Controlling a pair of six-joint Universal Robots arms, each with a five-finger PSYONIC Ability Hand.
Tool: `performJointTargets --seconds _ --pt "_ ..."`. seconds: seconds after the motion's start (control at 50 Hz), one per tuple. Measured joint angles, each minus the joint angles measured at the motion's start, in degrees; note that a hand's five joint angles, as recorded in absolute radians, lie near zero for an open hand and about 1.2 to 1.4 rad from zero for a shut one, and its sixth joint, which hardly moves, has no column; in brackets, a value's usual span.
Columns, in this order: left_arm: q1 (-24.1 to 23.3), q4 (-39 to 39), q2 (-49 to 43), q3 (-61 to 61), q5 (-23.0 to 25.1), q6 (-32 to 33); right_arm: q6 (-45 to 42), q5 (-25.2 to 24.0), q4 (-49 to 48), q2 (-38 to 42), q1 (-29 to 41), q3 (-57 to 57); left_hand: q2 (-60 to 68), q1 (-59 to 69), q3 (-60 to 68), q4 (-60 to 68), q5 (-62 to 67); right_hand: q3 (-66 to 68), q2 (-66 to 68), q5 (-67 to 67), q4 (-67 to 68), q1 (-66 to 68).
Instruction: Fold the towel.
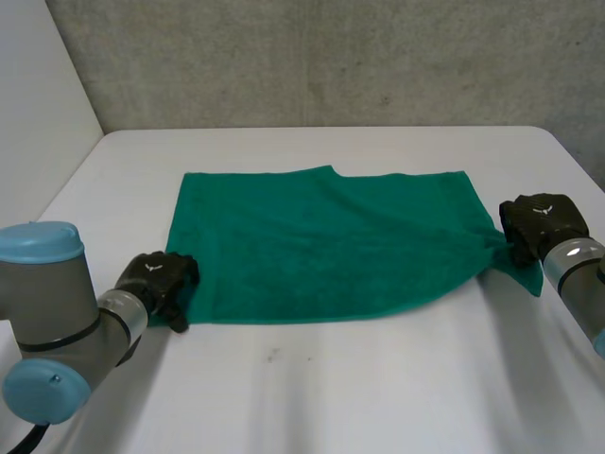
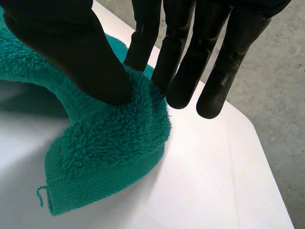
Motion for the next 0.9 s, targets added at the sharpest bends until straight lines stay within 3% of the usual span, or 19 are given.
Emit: performJointTargets --seconds 0.4,0.52,0.66,0.9 --pt "0.08 4.18 -2.91 3.14 -0.18 0.73 -0.05 -0.01 -0.02 0.04 0.35 0.57 3.28 3.87 2.71 3.85 3.07 0.0 0.0 0.14 0.0 0.0" --pt "0.18 4.68 -5.22 5.54 -0.2 4.03 0.0 -0.01 -0.04 -0.02 0.35 0.67 12.2 13.65 11.73 12.62 10.91 0.0 0.0 0.15 0.0 0.0" --pt "0.36 4.58 -6.21 7.26 -0.31 6.74 0.01 -0.01 -0.1 -0.04 0.41 0.94 32.74 32.62 32.14 33.19 32.11 0.0 0.0 0.16 0.0 0.0" --pt "1.23 3.18 1.0 4.3 -0.38 6.39 -0.28 0.05 0.31 -1.02 0.44 1.03 38.08 33.55 37.35 38.35 35.46 0.0 0.0 0.21 0.0 0.0"
